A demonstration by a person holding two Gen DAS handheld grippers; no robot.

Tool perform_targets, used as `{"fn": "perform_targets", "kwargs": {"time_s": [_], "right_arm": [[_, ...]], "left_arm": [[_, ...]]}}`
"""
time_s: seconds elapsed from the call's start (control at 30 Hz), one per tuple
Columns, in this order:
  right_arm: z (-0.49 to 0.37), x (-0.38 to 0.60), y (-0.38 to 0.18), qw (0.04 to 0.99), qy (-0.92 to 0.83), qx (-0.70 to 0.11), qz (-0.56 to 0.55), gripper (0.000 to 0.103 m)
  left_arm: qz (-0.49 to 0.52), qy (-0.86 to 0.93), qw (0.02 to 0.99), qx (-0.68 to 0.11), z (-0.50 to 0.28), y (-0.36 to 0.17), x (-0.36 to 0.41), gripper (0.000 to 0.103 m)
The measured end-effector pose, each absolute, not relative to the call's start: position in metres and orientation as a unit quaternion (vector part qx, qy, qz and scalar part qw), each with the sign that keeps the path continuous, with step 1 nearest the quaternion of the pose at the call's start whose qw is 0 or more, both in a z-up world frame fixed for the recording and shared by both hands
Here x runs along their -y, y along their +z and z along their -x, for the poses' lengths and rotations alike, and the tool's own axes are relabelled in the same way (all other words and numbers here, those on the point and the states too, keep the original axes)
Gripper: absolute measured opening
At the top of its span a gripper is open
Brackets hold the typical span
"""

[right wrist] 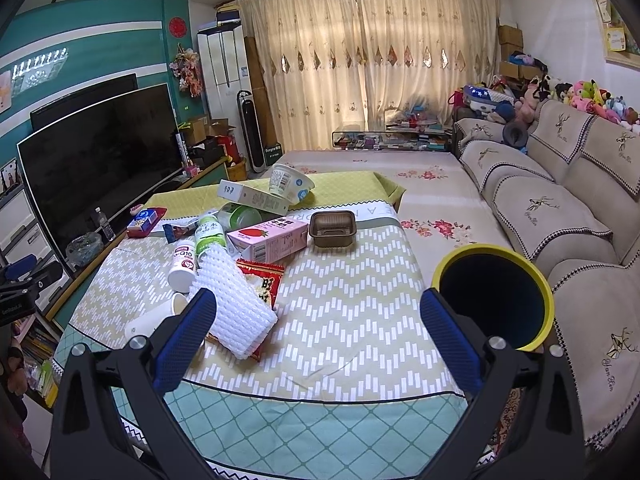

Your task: Collect trash

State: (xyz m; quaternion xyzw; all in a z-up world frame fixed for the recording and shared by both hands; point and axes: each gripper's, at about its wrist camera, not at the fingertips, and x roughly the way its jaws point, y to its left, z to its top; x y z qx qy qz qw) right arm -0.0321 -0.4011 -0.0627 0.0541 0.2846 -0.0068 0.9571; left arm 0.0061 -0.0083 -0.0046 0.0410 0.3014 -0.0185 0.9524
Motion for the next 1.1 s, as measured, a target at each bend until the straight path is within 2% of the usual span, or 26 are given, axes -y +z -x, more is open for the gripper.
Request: {"fn": "perform_targets", "kwargs": {"time_s": [1.1], "right_arm": [[0.027,0.399,-0.074,0.954,-0.004,-0.294,-0.055,0.097]], "left_arm": [[-0.047,-0.016,0.949,-0.311,-0.012,-0.015,0.009,0.099]]}}
